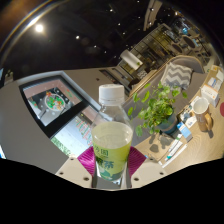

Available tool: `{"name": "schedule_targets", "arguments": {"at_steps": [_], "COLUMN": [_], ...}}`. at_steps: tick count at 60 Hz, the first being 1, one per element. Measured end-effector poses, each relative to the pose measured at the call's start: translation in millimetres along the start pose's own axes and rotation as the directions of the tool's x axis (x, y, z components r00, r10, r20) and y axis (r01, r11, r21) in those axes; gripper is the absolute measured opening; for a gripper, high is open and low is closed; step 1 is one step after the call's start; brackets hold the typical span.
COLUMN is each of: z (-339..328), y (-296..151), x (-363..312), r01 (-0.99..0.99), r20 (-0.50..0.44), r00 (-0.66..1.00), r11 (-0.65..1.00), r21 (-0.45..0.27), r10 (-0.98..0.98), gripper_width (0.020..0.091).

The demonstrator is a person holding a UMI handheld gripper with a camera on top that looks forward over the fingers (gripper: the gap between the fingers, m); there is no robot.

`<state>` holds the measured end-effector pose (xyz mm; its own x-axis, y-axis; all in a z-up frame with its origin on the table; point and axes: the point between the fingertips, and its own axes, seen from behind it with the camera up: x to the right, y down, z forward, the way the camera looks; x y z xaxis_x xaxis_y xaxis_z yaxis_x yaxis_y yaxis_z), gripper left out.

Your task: Pour water

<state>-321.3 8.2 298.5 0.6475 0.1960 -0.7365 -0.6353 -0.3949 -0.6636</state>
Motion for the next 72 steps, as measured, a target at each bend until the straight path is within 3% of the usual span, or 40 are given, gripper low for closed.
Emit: {"name": "schedule_targets", "arguments": {"at_steps": [11, 21, 33, 44, 49, 56, 64, 72], "z": [29, 53, 64, 72, 70, 60, 35, -2], "y": [-85, -119, -123, -105, -102, -117, -173, -239], "x": [53, 113, 173, 195, 194, 182, 165, 167], "r01": [-0.508, -0.783, -0.933, -0.950, -0.927, -0.780, -0.380, 0.050], "r20": [0.106, 0.165, 0.163, 0.095, 0.068, 0.040, 0.034, -0.052], "r00": [0.857, 0.609, 0.341, 0.291, 0.358, 0.619, 0.925, 0.998], "r11": [0.861, 0.621, 0.355, 0.299, 0.364, 0.620, 0.925, 0.992], "r21": [0.014, -0.035, -0.065, -0.088, -0.093, -0.086, -0.001, 0.114], "r10": [0.504, 0.776, 0.926, 0.952, 0.931, 0.784, 0.380, -0.044], "gripper_width": [0.0382, 0.0381, 0.0381, 0.0380, 0.0382, 0.0382, 0.0385, 0.0386]}}
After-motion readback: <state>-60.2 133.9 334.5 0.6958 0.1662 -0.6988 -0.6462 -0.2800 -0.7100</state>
